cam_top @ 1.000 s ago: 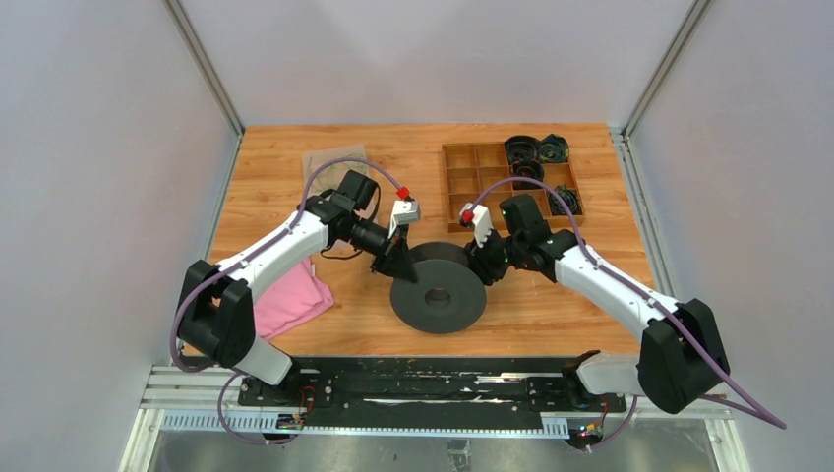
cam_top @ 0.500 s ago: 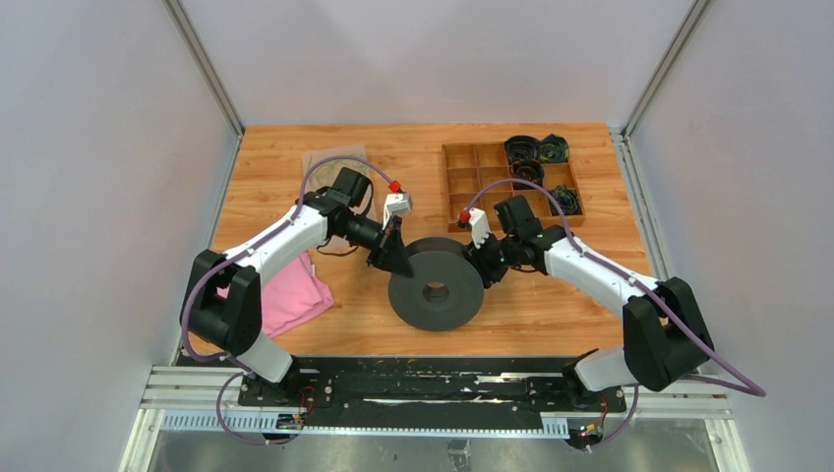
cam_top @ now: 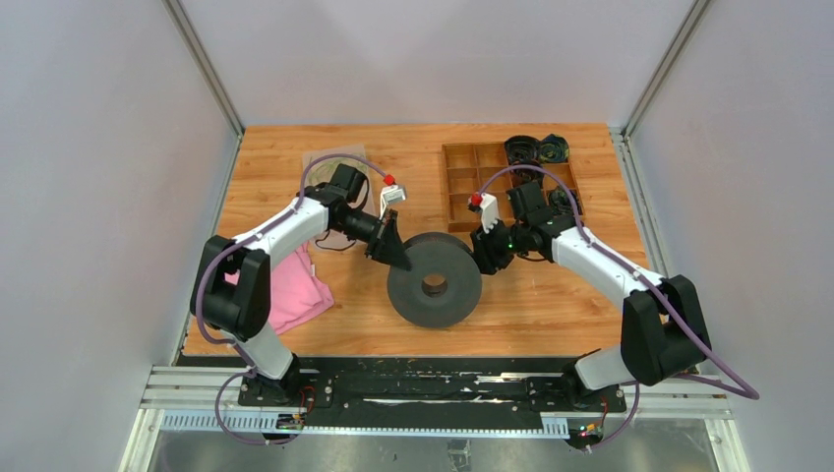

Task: Wrap the cables
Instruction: Place the cable reel at the center of the board.

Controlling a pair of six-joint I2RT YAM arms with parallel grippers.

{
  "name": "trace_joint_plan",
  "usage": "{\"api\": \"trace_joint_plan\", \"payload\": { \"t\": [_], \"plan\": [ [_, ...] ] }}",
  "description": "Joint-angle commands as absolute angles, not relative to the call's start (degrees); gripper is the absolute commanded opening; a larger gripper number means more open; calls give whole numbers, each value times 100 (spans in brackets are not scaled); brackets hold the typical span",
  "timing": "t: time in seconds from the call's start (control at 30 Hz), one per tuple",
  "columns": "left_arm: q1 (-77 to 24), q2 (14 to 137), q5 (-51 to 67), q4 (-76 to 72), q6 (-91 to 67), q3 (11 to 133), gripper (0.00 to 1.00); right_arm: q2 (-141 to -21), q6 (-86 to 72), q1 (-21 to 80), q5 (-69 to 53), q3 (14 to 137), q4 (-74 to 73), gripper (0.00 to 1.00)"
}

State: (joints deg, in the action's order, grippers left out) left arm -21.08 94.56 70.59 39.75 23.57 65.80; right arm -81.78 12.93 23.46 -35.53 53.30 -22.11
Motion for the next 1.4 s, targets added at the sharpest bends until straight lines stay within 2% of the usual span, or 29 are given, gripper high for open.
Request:
{"api": "trace_joint_plan", "payload": {
  "t": [0.0,0.63,0.93,1.37],
  "plan": [
    [-2079,9620,6697,4184,2347,6658,0,-8262,1460,2243,-3697,5515,-2506,36],
    [-2022,9808,6638,4182,2145,6745,0,-8347,1596,1708,-3857,6076,-2984,36],
    [-1907,10328,6779,4201,1630,6973,0,-8131,1527,1327,-3904,6288,-3021,36],
    [-1907,11332,6215,4186,918,7675,1,-8035,1481,1294,-4008,6189,-2883,36]
  ]
}}
